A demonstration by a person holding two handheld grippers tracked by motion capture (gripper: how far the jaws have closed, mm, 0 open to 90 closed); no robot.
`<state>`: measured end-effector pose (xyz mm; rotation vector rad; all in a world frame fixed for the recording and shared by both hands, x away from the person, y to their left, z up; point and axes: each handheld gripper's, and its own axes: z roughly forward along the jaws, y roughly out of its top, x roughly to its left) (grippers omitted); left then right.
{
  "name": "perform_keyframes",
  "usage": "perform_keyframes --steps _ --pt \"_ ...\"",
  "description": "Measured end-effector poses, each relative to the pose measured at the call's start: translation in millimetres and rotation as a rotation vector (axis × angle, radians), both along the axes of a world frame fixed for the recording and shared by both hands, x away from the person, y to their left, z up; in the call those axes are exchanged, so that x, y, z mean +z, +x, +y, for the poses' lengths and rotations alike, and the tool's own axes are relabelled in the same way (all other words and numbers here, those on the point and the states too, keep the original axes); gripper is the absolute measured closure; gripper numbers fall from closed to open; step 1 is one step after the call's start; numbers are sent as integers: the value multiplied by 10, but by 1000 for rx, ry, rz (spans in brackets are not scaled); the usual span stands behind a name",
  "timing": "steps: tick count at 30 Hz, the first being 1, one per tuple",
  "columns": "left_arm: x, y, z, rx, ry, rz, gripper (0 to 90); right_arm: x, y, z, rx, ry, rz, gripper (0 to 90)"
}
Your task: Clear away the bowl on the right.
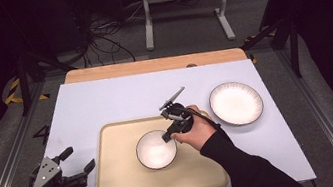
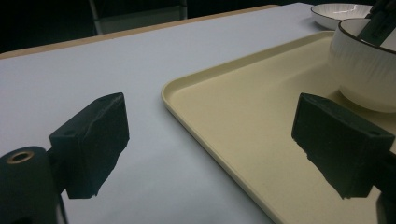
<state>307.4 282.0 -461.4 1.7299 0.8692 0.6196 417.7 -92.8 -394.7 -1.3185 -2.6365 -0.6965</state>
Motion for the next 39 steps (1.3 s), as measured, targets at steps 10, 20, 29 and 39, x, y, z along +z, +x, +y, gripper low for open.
perform_keyframes --steps 10,20,29,39 --pt "0 -3 2 1 -1 1 119 -83 12 26 11 -7 14 820" --pt "-1 -2 -9 -2 0 6 119 -90 9 31 30 -13 3 811" --pt "-6 13 -22 -6 1 9 119 -30 -33 30 70 26 -63 589" --pt "-6 14 -19 -5 0 12 119 134 -102 -36 113 93 -210 384"
